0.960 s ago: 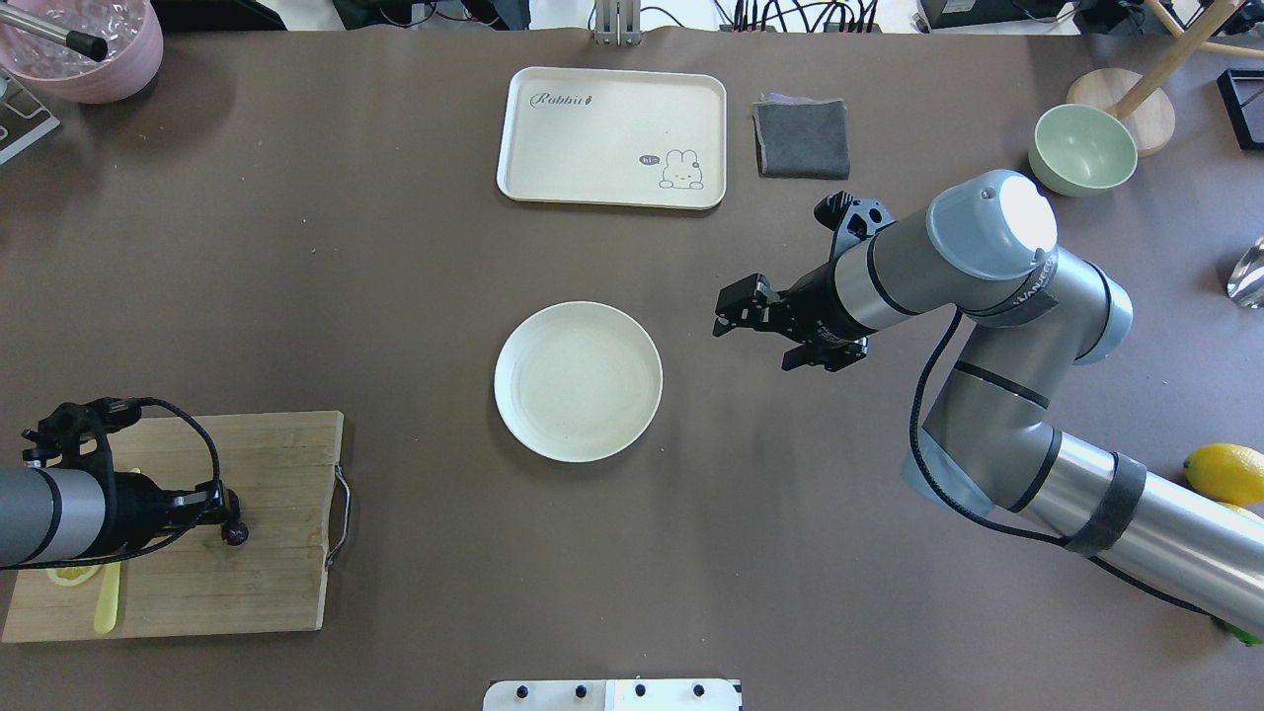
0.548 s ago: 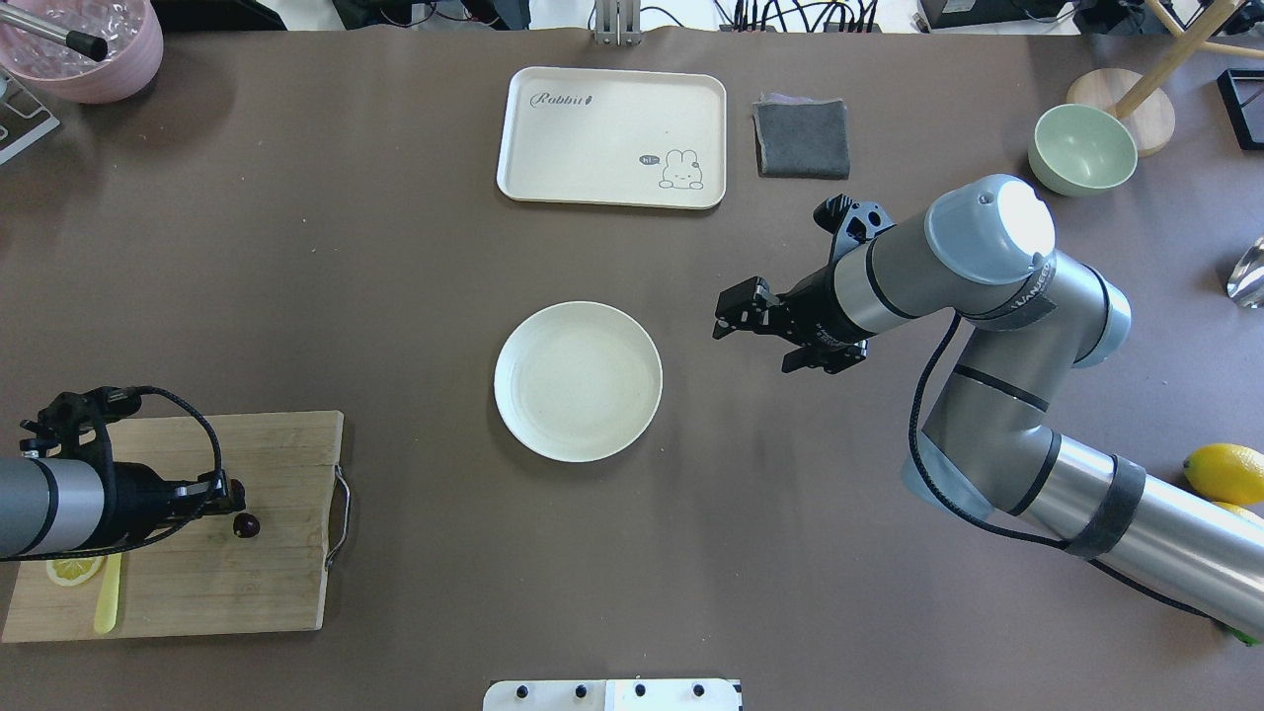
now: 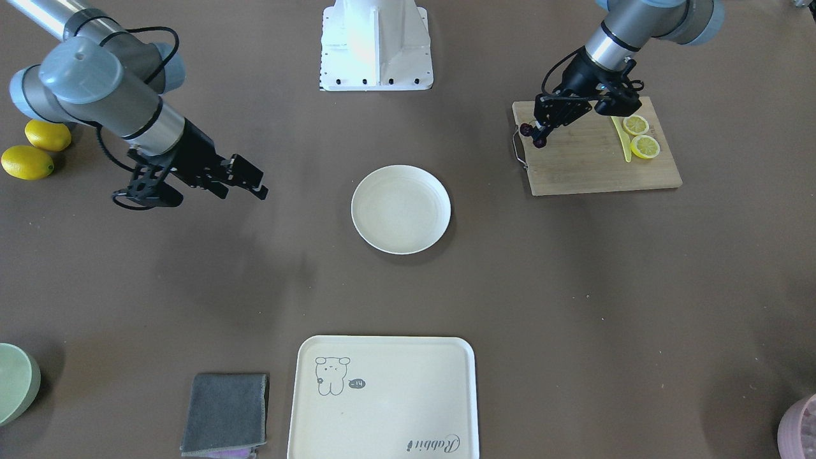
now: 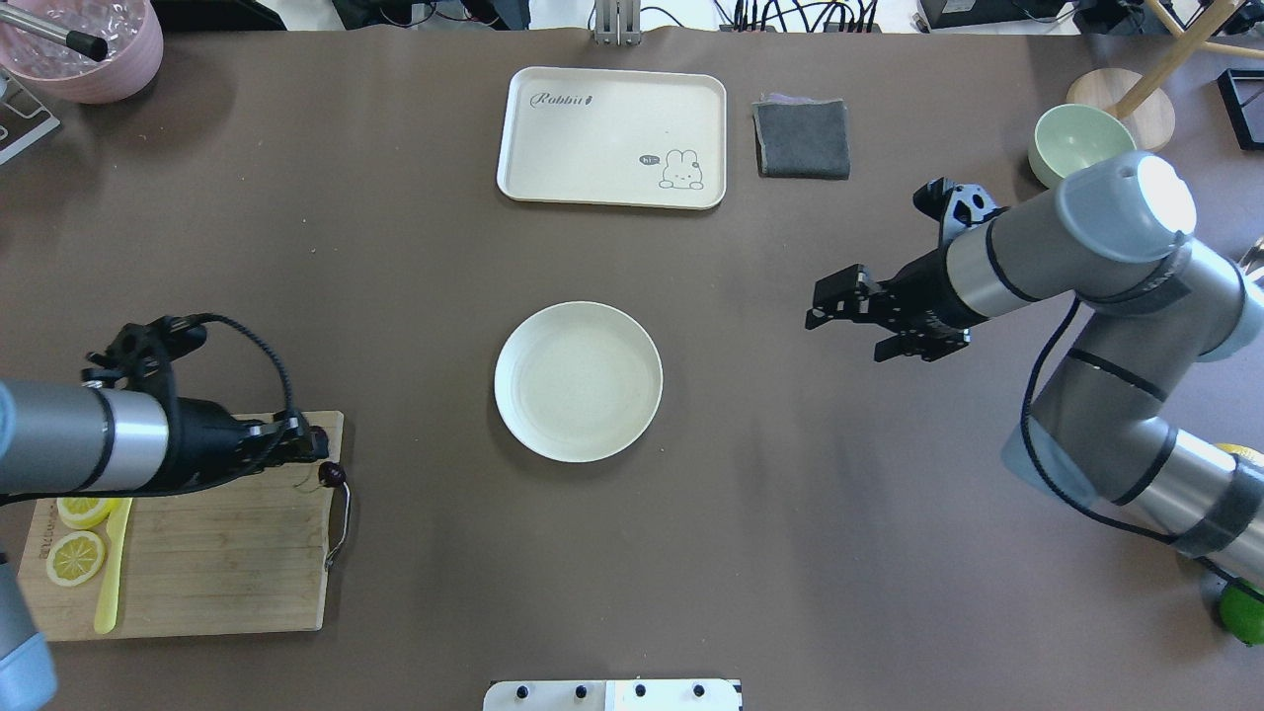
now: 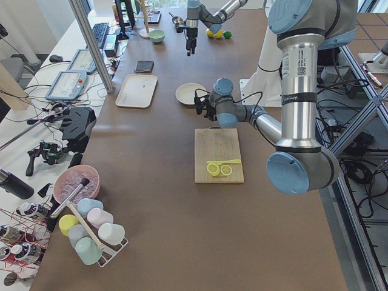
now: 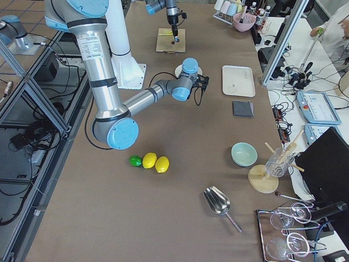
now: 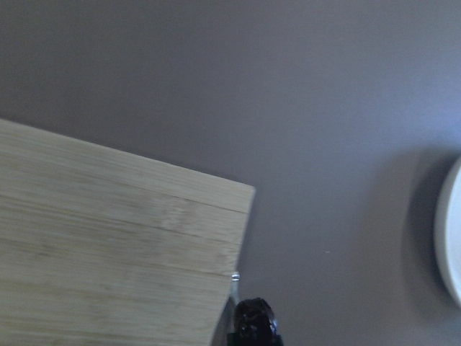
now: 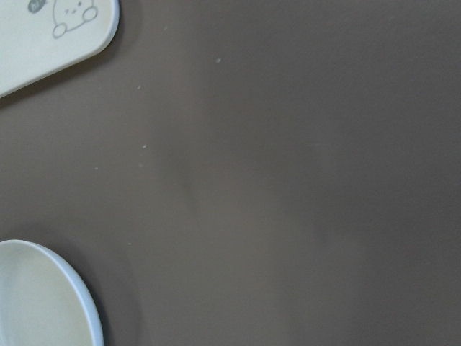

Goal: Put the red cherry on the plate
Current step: 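Close the left gripper on the two dark red cherries on the cutting board, then carry the cherries with the left gripper over the white plate and lower them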

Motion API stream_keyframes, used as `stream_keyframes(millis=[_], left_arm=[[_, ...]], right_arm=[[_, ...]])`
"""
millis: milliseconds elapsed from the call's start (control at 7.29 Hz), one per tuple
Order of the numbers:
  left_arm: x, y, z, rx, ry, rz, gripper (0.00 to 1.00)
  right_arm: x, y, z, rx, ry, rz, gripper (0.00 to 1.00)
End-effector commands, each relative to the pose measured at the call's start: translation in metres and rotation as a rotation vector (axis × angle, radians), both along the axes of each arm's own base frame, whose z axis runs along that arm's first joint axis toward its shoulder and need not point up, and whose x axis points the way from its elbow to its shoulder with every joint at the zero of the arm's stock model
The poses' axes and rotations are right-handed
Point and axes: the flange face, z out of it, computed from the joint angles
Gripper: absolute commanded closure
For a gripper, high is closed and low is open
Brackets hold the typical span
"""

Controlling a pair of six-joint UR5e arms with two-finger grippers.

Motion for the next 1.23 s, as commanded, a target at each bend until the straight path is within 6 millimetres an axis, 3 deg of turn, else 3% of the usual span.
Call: stream_keyframes(millis=[0, 137, 274, 411, 685, 960, 1097], left_arm=[[0.066, -0.036, -0.133, -0.046, -0.072, -0.004, 0.92], [0.090, -0.049, -0.165, -0.057, -0.093, -0.004, 0.92], [0.124, -0.059, -0.169, -0.044, -0.125, -0.027, 0.96], [0.151, -0.050, -0.170, -0.023, -0.149, -0.028, 1.00], [0.165, -0.039, -0.174, -0.015, -0.150, -0.004, 1.00], [0.196, -0.034, -0.168, 0.008, -0.193, -0.020, 1.00], [0.217, -0.041, -0.174, 0.003, -0.209, -0.019, 1.00]], right_arm=[[0.091, -0.009, 0.073, 0.059, 0.049, -0.047, 0.00], [0.131, -0.004, 0.107, 0.087, 0.071, -0.061, 0.00], [0.162, 0.006, 0.135, 0.096, 0.092, -0.065, 0.00], [0.179, 0.010, 0.147, 0.096, 0.097, -0.061, 0.00], [0.189, 0.014, 0.159, 0.076, 0.108, -0.050, 0.00], [0.209, 0.025, 0.172, 0.066, 0.121, -0.030, 0.00], [0.225, 0.035, 0.188, 0.081, 0.140, -0.035, 0.00]])
